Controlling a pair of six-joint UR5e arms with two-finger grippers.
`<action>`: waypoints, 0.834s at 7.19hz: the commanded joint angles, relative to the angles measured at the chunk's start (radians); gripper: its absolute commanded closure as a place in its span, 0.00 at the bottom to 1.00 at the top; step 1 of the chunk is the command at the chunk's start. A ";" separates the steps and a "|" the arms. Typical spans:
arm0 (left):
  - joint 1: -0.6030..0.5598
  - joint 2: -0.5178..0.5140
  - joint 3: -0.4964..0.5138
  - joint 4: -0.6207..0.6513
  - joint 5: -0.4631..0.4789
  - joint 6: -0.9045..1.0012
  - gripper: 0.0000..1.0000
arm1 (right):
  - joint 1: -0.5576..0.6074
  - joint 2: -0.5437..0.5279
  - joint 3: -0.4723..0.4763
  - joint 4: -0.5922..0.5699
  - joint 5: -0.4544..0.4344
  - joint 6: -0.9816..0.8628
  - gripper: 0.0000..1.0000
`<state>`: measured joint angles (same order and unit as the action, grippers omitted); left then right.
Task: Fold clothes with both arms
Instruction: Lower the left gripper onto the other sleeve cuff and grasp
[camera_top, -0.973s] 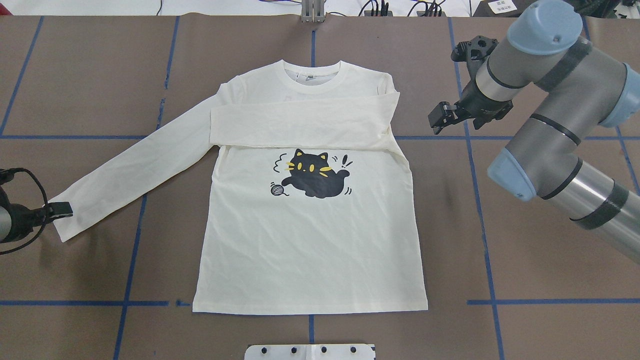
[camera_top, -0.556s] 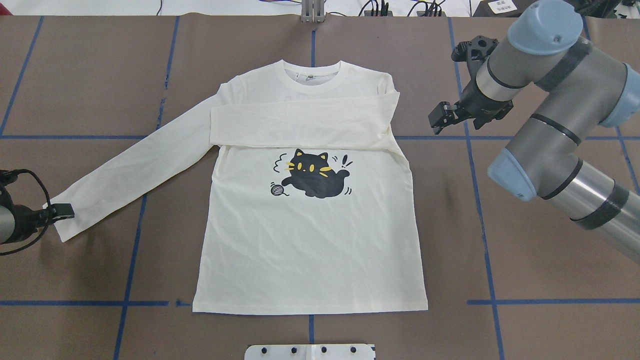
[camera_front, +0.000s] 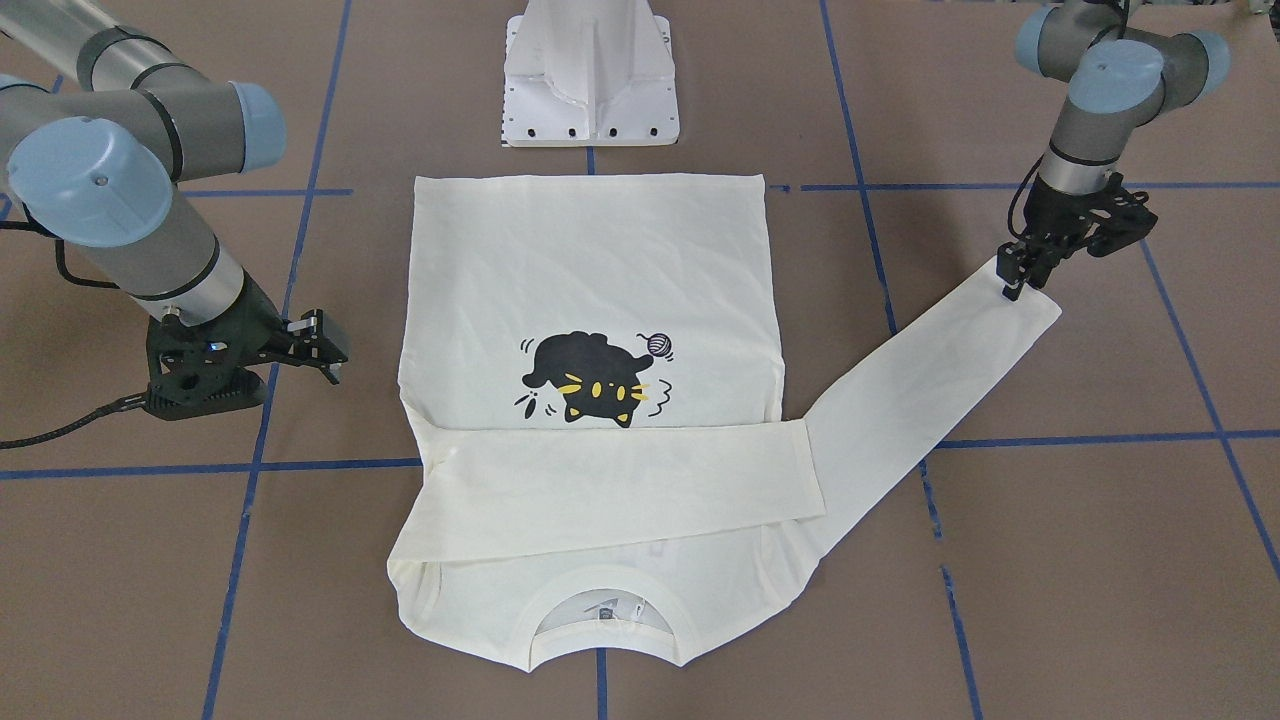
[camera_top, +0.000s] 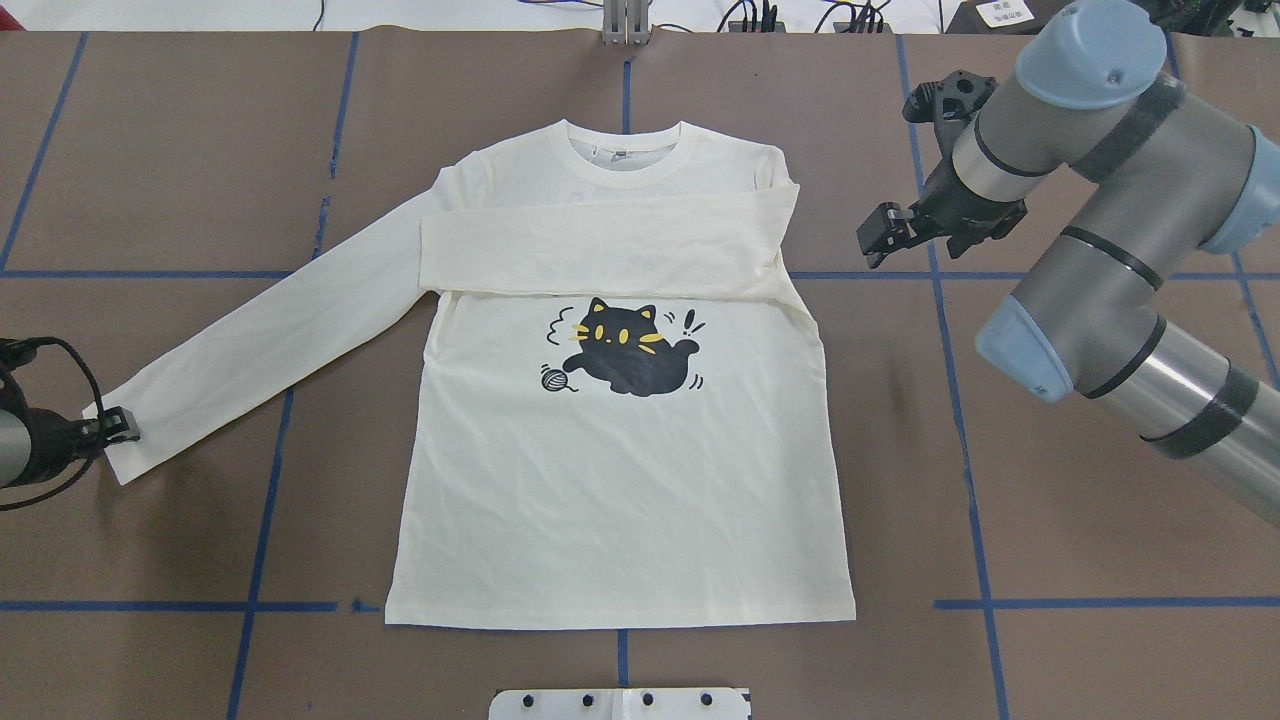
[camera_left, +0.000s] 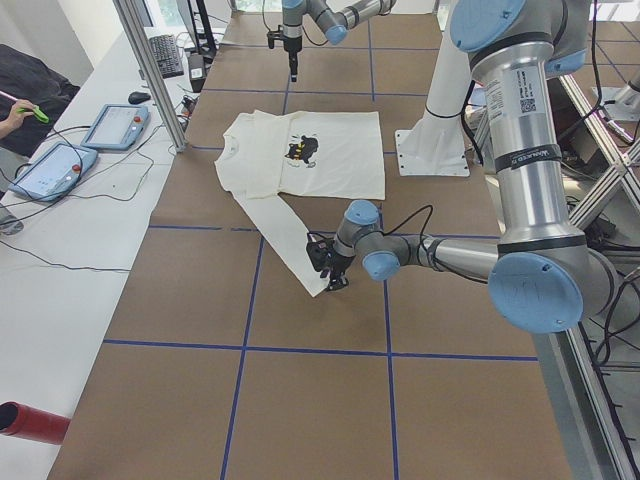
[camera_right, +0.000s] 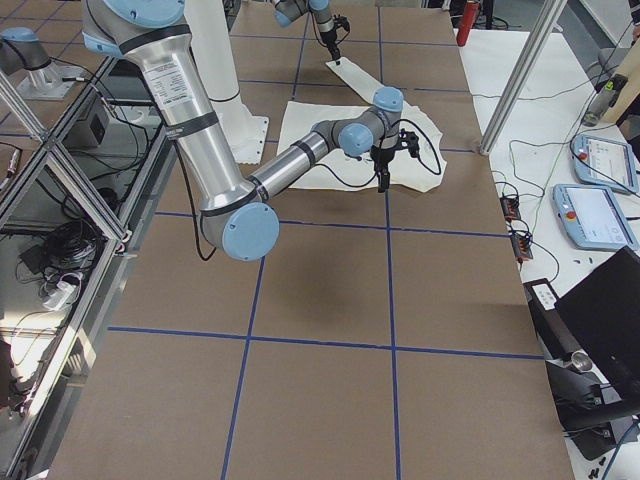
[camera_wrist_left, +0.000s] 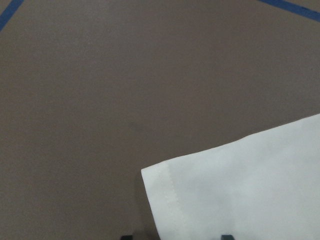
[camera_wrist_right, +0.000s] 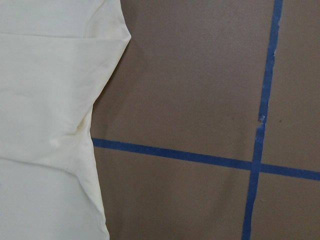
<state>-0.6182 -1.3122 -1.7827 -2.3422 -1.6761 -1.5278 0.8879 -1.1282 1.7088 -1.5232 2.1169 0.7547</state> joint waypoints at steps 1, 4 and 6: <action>0.000 -0.001 -0.003 0.000 -0.001 0.000 0.66 | 0.000 0.001 0.000 -0.002 0.000 0.000 0.00; 0.000 -0.001 -0.020 0.001 -0.007 0.000 0.97 | 0.000 -0.001 0.000 -0.002 0.000 0.000 0.00; 0.000 -0.012 -0.099 0.094 -0.011 0.009 1.00 | 0.003 -0.013 0.008 -0.002 0.008 0.000 0.00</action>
<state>-0.6181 -1.3159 -1.8317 -2.3096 -1.6841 -1.5250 0.8902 -1.1320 1.7117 -1.5248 2.1194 0.7547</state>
